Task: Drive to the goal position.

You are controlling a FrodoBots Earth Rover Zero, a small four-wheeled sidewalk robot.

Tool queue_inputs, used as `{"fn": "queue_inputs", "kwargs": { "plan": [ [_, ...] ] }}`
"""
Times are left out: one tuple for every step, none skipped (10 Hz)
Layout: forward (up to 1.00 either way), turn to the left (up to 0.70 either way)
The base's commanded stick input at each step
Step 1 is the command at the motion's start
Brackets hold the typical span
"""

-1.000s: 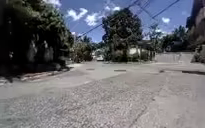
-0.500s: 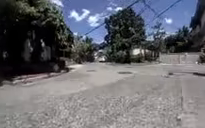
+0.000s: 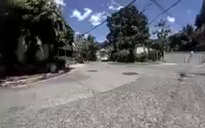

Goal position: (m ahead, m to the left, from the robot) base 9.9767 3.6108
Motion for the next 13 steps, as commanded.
{"fn": "queue_inputs", "kwargs": {
  "plan": [
    [1.00, 0.00],
    [1.00, 0.00],
    [1.00, 0.00],
    [1.00, 0.00],
    [1.00, 0.00],
    [1.00, 0.00],
    [1.00, 0.00],
    [1.00, 0.00],
    [1.00, 0.00],
    [1.00, 0.00],
    [1.00, 0.00],
    [1.00, 0.00],
    [1.00, 0.00]
  ]
}}
